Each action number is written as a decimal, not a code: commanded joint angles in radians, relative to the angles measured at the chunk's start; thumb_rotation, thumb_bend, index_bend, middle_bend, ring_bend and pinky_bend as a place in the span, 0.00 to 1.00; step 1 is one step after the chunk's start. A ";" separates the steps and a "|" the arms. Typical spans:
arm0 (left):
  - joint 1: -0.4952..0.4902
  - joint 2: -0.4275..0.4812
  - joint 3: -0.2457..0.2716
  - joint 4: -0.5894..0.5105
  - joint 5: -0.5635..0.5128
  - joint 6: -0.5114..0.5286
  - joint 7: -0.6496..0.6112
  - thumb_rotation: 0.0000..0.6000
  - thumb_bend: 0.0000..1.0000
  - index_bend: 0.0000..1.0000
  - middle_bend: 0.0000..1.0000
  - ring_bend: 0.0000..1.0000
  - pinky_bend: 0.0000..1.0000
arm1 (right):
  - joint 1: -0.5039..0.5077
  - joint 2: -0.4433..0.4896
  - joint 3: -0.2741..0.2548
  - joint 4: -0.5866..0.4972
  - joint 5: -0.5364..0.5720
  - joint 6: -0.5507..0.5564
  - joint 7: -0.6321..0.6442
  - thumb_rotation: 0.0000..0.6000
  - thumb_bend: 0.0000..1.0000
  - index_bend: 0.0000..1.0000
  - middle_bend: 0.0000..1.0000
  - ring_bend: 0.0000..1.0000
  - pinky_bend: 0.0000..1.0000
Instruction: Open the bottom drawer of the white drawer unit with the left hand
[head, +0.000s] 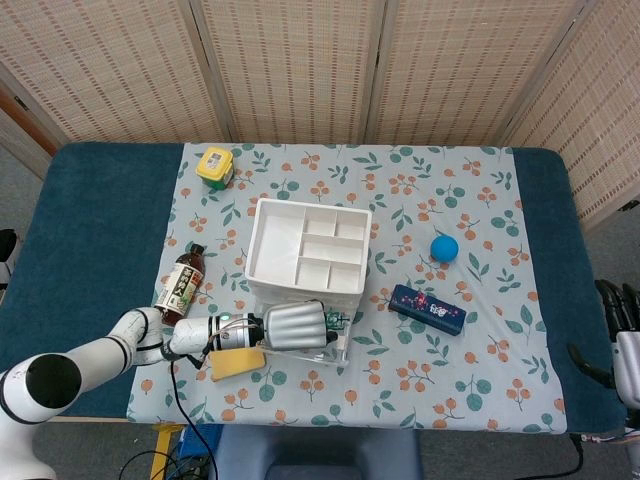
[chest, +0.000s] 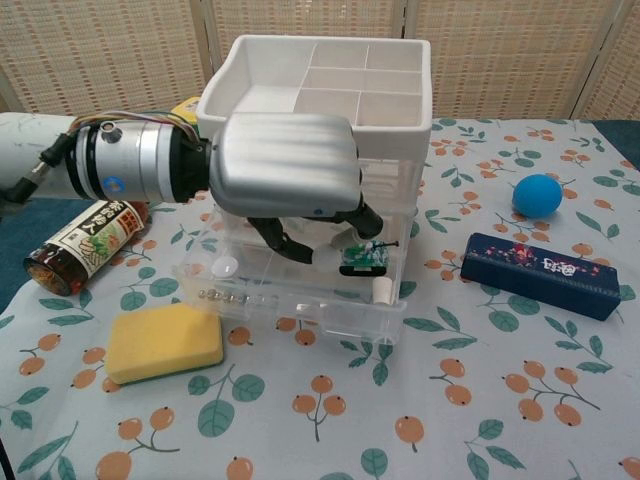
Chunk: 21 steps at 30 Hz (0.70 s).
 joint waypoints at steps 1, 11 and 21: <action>0.033 0.027 -0.007 -0.026 -0.022 0.025 0.008 1.00 0.21 0.60 0.94 0.98 1.00 | 0.000 0.001 0.000 0.000 -0.004 0.003 0.001 1.00 0.27 0.00 0.08 0.05 0.12; 0.163 0.126 -0.009 -0.111 -0.083 0.108 0.024 1.00 0.21 0.60 0.94 0.98 1.00 | 0.007 0.009 0.002 -0.003 -0.028 0.011 0.008 1.00 0.27 0.00 0.08 0.05 0.12; 0.322 0.187 0.005 -0.157 -0.146 0.170 0.032 1.00 0.21 0.60 0.94 0.98 1.00 | 0.013 0.016 0.002 -0.004 -0.050 0.019 0.013 1.00 0.27 0.00 0.08 0.05 0.12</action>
